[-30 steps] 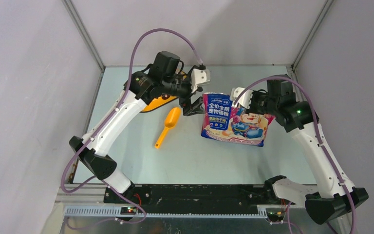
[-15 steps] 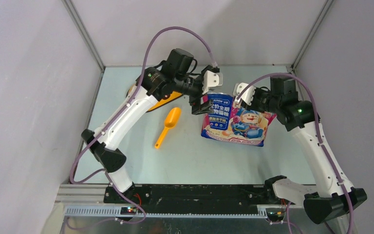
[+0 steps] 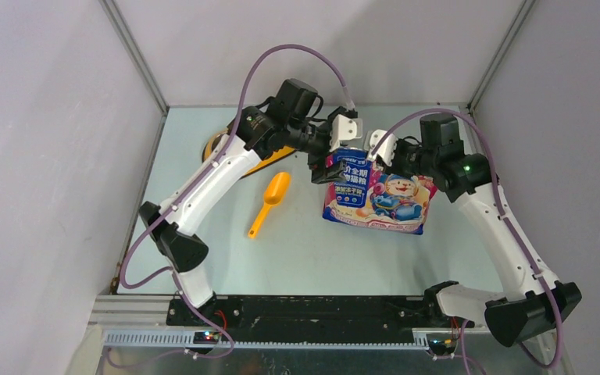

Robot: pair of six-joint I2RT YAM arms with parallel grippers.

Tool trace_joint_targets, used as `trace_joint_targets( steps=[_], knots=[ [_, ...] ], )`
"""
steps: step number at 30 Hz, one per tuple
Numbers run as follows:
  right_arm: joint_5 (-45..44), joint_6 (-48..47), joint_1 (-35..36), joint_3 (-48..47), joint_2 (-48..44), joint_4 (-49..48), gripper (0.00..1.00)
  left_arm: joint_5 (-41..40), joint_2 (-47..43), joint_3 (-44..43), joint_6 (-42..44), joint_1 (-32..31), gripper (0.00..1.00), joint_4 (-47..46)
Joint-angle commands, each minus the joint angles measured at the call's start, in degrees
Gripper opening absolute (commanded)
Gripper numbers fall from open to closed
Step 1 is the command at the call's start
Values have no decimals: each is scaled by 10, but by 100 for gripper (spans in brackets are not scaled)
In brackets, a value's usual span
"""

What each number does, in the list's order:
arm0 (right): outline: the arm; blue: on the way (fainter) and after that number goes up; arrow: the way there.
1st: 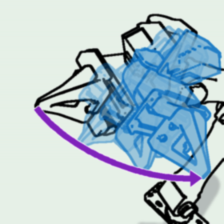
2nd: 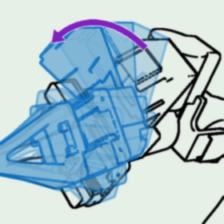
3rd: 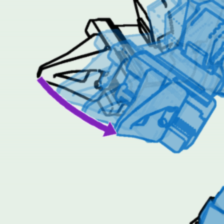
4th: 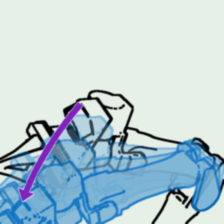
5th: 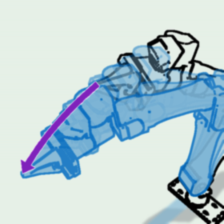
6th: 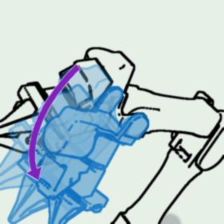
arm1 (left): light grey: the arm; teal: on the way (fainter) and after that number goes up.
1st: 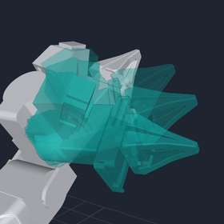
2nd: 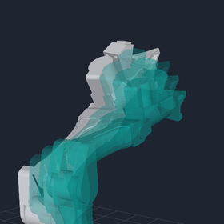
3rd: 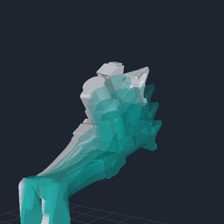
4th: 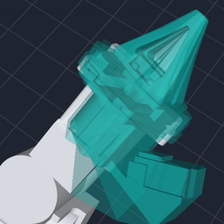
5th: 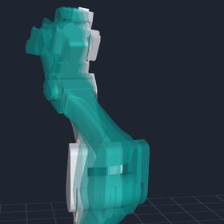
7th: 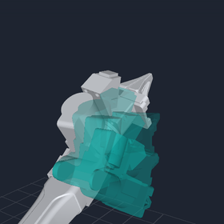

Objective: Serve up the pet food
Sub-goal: Close the pet food bag at the center of the board.

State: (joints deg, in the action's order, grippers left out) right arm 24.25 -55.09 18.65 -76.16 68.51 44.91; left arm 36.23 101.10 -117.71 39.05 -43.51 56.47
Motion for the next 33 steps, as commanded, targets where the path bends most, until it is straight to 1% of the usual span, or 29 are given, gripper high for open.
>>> trace_joint_targets(
  steps=[1, 2, 8, 9, 10, 11, 13, 16, 18, 20, 22, 23, 24, 27, 29, 31, 32, 33],
  knots=[
    [0, 14, 7, -4, 9, -55, 2, 10, -30, 9, 10, -2, 100, 4],
    [-3, 15, 8, -4, 8, -60, 0, 10, -34, 11, 11, -2, 100, 6],
    [-16, 21, 13, -8, -10, -66, 0, 10, -50, 21, 10, 0, 100, 17],
    [-15, 24, 13, -10, -9, -61, 5, 11, -52, 22, 5, 1, 100, 18],
    [-13, 24, 16, -12, -8, -59, 13, 13, -58, 26, 2, 4, 100, 18],
    [-14, 25, 18, -12, -6, -57, 26, 14, -60, 28, -4, 8, 100, 19],
    [-9, 29, 21, -12, -1, -59, 35, 16, -71, 34, -12, 15, 100, 18],
    [-1, 40, 26, -13, 8, -69, 39, 16, -94, 50, -19, 26, 100, 19],
    [4, 48, 27, -12, 15, -78, 38, 14, -109, 63, -21, 34, 100, 22],
    [10, 52, 27, -12, 21, -82, 32, 13, -124, 78, -22, 44, 100, 24],
    [12, 55, 30, -12, 26, -85, 13, 14, -137, 93, -23, 52, 100, 24],
    [11, 57, 31, -12, 27, -87, 2, 13, -145, 102, -22, 56, 100, 25],
    [10, 61, 31, -12, 29, -88, 0, 12, -149, 106, -23, 59, 100, 27],
    [6, 61, 36, -12, 23, -87, 0, 15, -164, 120, -24, 70, 100, 28],
    [-6, 74, 39, -12, 20, -102, 0, 18, -172, 127, -26, 76, 100, 29],
    [-23, 61, 44, -13, 18, -94, 18, 19, -179, 133, -27, 82, 100, 29],
    [-29, 54, 44, -14, 17, -81, 32, 19, -182, 135, -27, 85, 100, 29],
    [-43, 39, 41, -14, 13, -73, 37, 19, -187, 140, -26, 87, 100, 30]
  ],
)
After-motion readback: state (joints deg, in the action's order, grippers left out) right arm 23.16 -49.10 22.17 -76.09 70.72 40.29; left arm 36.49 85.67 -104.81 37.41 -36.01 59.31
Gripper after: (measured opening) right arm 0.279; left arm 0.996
